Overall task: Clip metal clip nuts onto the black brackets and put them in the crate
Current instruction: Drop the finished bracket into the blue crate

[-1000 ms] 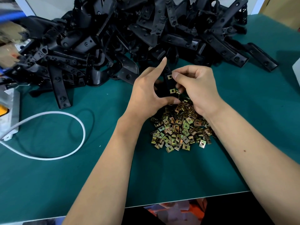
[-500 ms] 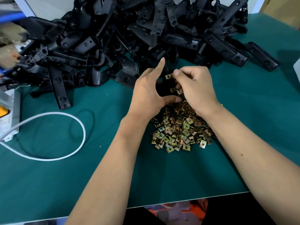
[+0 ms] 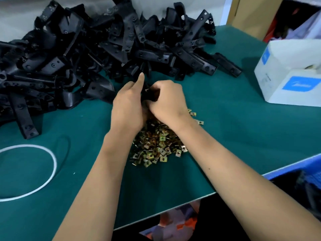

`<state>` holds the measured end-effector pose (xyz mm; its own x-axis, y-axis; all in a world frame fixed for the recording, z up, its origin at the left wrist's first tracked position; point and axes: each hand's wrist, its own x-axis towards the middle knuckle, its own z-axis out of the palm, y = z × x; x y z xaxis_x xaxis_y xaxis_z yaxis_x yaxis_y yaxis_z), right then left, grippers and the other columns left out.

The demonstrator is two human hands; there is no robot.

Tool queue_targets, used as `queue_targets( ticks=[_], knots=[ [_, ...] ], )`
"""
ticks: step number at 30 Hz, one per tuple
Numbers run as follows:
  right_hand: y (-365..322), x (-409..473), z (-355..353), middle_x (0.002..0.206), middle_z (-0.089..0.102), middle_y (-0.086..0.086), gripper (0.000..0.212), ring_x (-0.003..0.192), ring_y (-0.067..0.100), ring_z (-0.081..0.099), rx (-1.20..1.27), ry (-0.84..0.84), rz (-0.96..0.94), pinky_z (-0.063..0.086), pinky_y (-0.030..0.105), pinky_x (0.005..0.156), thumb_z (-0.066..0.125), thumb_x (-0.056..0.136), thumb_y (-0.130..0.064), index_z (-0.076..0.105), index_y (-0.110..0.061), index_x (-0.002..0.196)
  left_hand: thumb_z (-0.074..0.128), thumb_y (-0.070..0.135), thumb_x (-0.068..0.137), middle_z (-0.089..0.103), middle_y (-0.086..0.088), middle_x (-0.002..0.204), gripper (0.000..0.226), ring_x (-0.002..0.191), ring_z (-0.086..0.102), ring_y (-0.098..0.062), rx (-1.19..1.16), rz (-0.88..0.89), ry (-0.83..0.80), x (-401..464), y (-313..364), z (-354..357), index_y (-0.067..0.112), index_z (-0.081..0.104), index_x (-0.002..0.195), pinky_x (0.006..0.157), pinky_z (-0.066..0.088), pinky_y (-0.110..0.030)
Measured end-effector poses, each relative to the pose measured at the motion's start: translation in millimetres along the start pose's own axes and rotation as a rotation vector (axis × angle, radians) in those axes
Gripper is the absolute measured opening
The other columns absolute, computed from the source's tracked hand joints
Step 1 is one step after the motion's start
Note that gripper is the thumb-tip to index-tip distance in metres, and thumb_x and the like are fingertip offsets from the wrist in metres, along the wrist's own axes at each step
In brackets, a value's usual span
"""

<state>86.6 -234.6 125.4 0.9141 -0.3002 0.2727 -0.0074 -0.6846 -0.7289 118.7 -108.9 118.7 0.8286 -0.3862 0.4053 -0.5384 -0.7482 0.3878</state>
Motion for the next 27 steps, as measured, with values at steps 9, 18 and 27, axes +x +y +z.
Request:
queue_targets(
  ticks=[9, 18, 27],
  knots=[
    [41, -37, -126, 0.073, 0.068, -0.004, 0.008, 0.076, 0.022, 0.064, -0.012, 0.340, 0.111, 0.047, 0.032, 0.064, 0.070, 0.073, -0.015, 0.071, -0.016, 0.081, 0.064, 0.007, 0.085, 0.050, -0.019, 0.130, 0.081, 0.109, 0.055, -0.043, 0.122, 0.285, -0.018, 19, 151, 10, 0.010, 0.031, 0.159, 0.089, 0.048, -0.052],
    [163, -140, -273, 0.089, 0.078, 0.002, 0.029, 0.080, 0.012, 0.072, 0.376, 0.666, 0.296, 0.058, 0.034, 0.073, 0.063, 0.075, -0.013, 0.071, -0.012, 0.103, 0.057, 0.007, 0.090, 0.046, -0.011, 0.137, 0.077, 0.116, 0.058, -0.033, 0.003, 0.686, -0.098, -24, 357, 90, 0.009, 0.025, 0.160, 0.092, 0.046, -0.043],
    [328, -304, -307, 0.084, 0.073, 0.021, 0.014, 0.070, 0.023, 0.073, 0.269, 0.823, 1.102, 0.062, 0.037, 0.068, 0.083, 0.083, -0.009, 0.073, -0.004, 0.093, 0.076, 0.041, 0.086, 0.043, -0.008, 0.138, 0.072, 0.128, 0.047, -0.029, 0.041, 1.100, -0.464, -133, 416, 209, 0.018, 0.044, 0.147, 0.103, 0.041, -0.043]
  ],
)
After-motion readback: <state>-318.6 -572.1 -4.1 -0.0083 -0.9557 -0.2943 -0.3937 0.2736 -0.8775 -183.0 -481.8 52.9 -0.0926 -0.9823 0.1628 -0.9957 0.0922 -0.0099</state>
